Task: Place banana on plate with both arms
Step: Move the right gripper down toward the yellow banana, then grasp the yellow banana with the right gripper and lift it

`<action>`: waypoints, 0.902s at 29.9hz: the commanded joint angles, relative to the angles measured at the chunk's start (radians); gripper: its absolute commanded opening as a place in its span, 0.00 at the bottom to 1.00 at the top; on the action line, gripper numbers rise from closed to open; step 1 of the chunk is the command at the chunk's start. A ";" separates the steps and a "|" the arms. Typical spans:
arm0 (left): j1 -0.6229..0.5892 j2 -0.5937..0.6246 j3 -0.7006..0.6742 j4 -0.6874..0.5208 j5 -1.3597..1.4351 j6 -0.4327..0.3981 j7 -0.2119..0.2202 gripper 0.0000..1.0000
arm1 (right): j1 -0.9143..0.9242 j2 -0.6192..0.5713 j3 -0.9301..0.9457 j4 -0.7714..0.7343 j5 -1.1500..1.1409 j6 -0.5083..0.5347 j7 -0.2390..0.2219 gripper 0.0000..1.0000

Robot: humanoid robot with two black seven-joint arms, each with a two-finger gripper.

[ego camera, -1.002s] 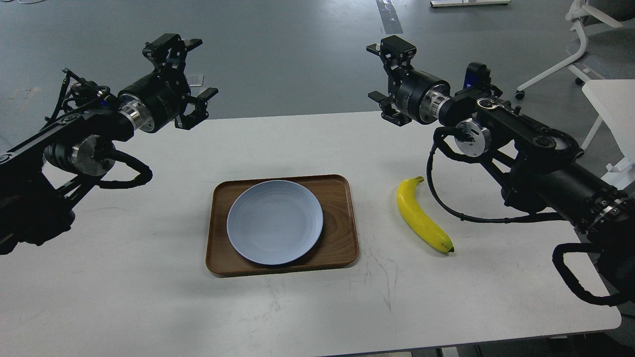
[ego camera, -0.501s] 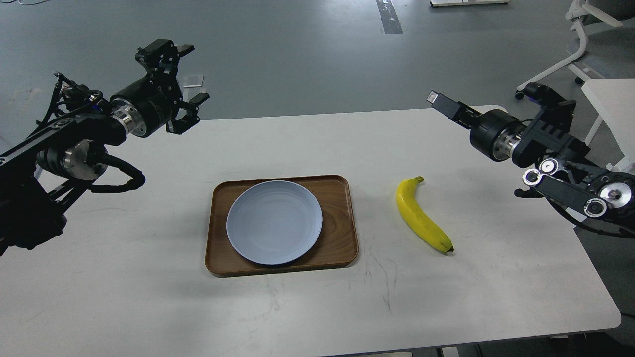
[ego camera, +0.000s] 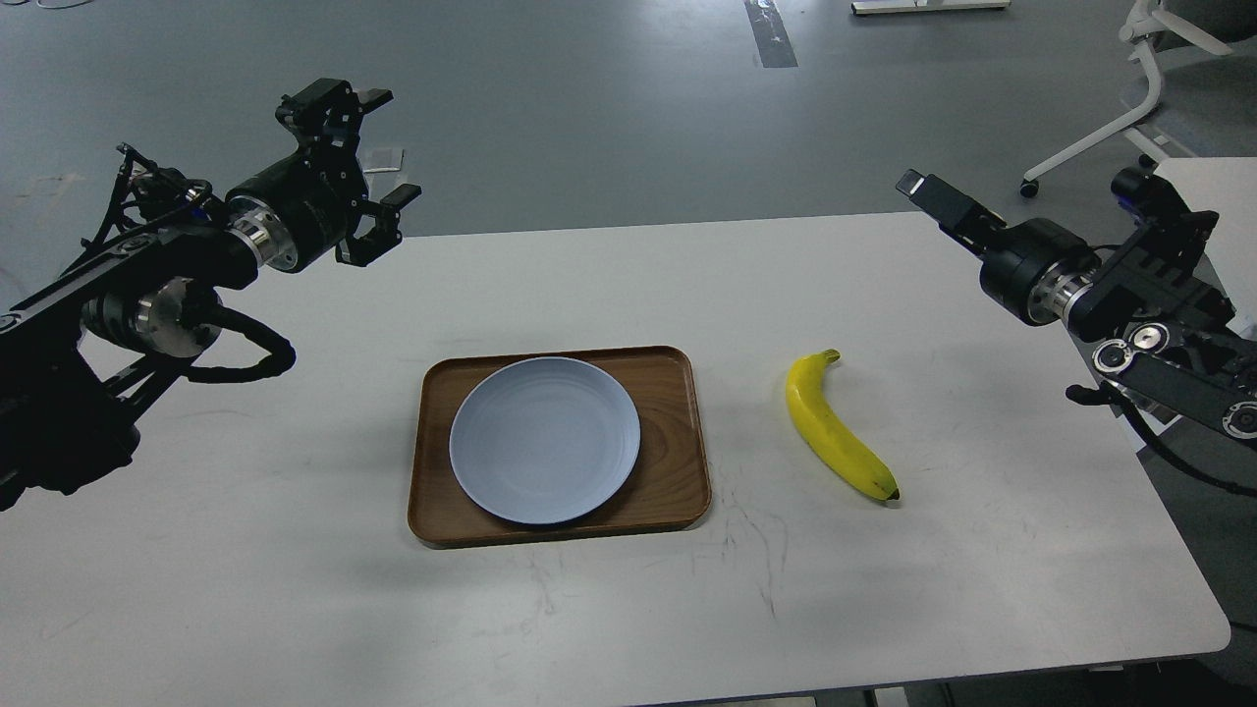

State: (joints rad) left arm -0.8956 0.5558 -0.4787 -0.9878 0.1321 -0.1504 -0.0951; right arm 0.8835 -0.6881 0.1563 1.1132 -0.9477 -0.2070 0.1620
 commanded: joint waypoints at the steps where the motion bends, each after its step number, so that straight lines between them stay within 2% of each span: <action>1: 0.000 -0.001 0.000 -0.002 0.003 0.000 0.000 0.98 | 0.015 0.073 -0.176 -0.001 -0.055 -0.075 -0.068 1.00; 4: 0.000 -0.001 0.000 -0.005 0.014 0.000 0.000 0.98 | 0.014 0.082 -0.205 0.007 -0.054 -0.091 -0.111 1.00; 6: 0.001 -0.001 0.000 -0.005 0.021 0.000 0.000 0.98 | 0.006 0.099 -0.219 0.028 -0.057 -0.091 -0.122 1.00; 10: 0.001 -0.002 0.000 -0.005 0.038 0.002 0.000 0.98 | 0.020 0.096 -0.296 0.083 -0.069 -0.091 -0.122 1.00; 18: 0.001 -0.011 0.000 -0.005 0.066 0.002 0.000 0.98 | 0.057 0.096 -0.429 0.086 -0.071 -0.091 -0.130 1.00; 27: 0.001 -0.010 -0.003 -0.005 0.063 0.003 -0.025 0.98 | 0.049 0.108 -0.445 0.091 -0.244 -0.092 -0.130 1.00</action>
State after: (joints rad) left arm -0.8930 0.5446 -0.4794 -0.9925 0.1951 -0.1474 -0.1101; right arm 0.9345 -0.5827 -0.2882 1.2029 -1.1586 -0.2976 0.0321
